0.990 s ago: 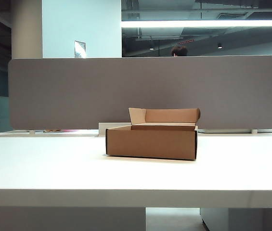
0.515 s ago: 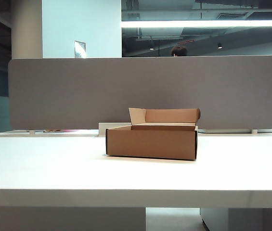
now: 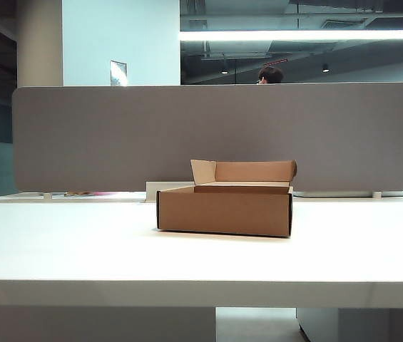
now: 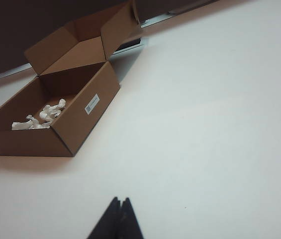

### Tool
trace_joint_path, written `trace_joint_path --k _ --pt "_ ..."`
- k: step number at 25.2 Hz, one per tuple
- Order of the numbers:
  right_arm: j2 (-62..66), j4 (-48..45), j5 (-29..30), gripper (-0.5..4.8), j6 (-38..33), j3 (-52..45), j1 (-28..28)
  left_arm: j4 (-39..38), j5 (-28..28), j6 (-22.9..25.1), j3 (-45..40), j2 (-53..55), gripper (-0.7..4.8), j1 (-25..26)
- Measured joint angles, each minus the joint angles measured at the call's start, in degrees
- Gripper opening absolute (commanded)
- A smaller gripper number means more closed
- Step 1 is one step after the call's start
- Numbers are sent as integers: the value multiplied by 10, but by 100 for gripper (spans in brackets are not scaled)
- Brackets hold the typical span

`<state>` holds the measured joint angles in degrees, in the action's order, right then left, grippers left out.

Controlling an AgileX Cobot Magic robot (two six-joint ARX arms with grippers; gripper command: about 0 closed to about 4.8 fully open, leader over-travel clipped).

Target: Pick up all the paper balls on the table and put them in the paper box.

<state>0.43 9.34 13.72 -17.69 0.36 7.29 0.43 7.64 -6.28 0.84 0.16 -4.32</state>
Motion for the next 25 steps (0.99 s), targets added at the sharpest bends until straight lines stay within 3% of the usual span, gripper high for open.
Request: trace_joint_path --k 5,12,25 --pt "0 0 0 -5 0 0 0 -16 -3 2 -6 0 -6 0" --pt "0 0 0 -5 0 0 0 -15 -49 2 -6 0 -6 0" --pt "0 0 0 -5 0 0 0 -15 -49 2 -6 0 -6 0"
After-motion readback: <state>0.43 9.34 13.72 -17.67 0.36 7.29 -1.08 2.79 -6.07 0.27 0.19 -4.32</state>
